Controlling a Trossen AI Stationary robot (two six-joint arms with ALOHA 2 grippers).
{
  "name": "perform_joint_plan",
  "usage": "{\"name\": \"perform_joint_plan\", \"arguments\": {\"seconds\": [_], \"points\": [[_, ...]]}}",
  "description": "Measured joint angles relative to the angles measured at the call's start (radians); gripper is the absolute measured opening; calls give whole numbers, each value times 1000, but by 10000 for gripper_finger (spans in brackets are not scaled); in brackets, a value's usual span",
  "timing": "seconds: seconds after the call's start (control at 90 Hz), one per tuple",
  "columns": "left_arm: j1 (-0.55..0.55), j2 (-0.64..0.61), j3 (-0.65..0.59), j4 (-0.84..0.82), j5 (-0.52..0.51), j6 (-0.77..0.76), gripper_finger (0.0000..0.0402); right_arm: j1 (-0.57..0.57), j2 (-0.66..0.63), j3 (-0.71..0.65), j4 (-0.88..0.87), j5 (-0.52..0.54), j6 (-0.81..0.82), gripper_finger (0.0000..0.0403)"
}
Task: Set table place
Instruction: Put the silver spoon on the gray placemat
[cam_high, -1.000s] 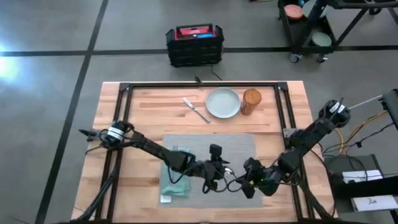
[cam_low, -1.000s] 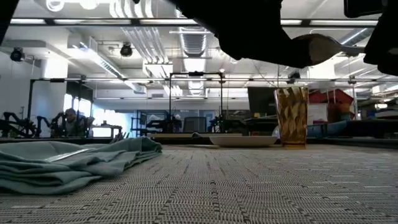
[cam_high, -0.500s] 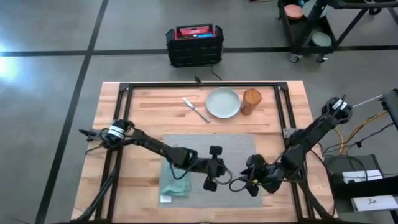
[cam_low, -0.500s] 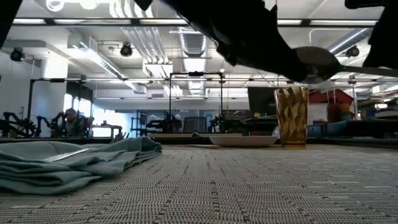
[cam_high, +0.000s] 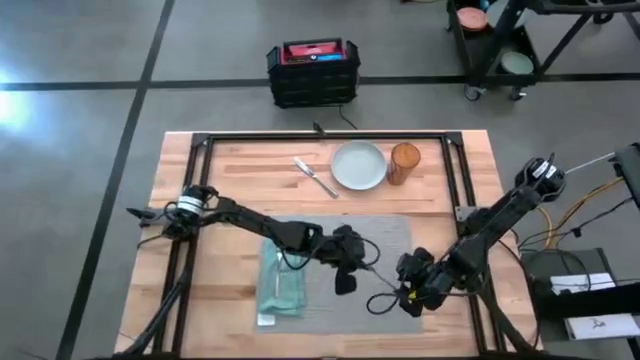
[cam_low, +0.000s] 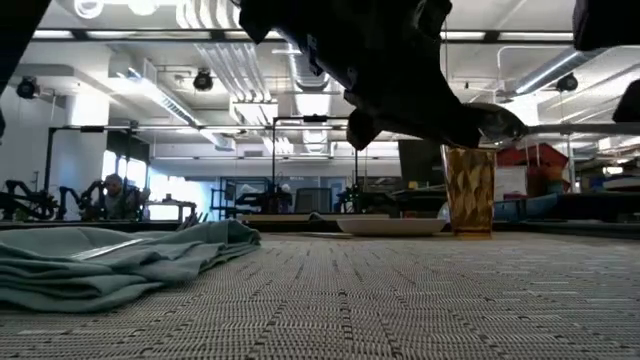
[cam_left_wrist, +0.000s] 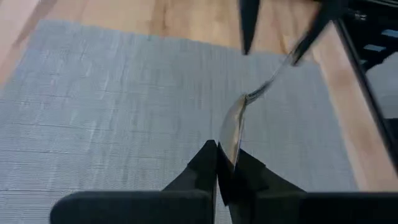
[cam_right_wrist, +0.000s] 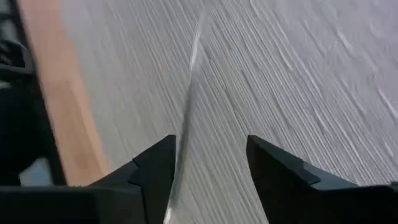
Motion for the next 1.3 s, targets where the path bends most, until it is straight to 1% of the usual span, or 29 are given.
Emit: {"name": "perform_joint_plan", "arguments": {"seconds": [0.1, 0.222, 0.322, 0.444, 0.489, 0.633, 0.744, 0.844, 1.022, 1.156, 1.211, 1.3], "points": [[1, 0, 0, 1, 0, 1, 0, 1, 2, 0, -5, -30, 2, 155], [0, 0, 0, 0, 0, 1, 0, 1, -1, 0, 0, -37, 7, 124], [1, 0, 0, 0, 0, 1, 0, 1, 1, 0, 4, -37, 7, 84], [1, 0, 0, 0, -2, 2, 0, 1, 2, 0, 29, -30, 4, 21], [1, 0, 0, -1, -1, 1, 0, 1, 2, 0, 39, -28, -2, 10], [1, 0, 0, 0, -4, 1, 1, 1, 2, 0, 43, -24, 9, 8], [0, 0, 0, 2, -1, -16, 16, 2, 2, -1, 43, -11, 44, 3], [-1, -1, 0, 7, 0, -26, 44, 9, 2, -1, 56, 10, 88, 1], [6, -23, 0, -31, -1, -35, 114, 49, 2, -1, 51, 0, 193, 1], [10, -71, 0, -123, -14, -37, 157, 87, 2, -1, 9, 10, 326, 1], [10, -95, 0, -169, -47, -58, 170, 109, 2, -2, -20, 40, 412, 0], [-3, -132, -2, -260, -124, -99, 184, 144, 2, -11, -30, 117, 578, 0]]}}
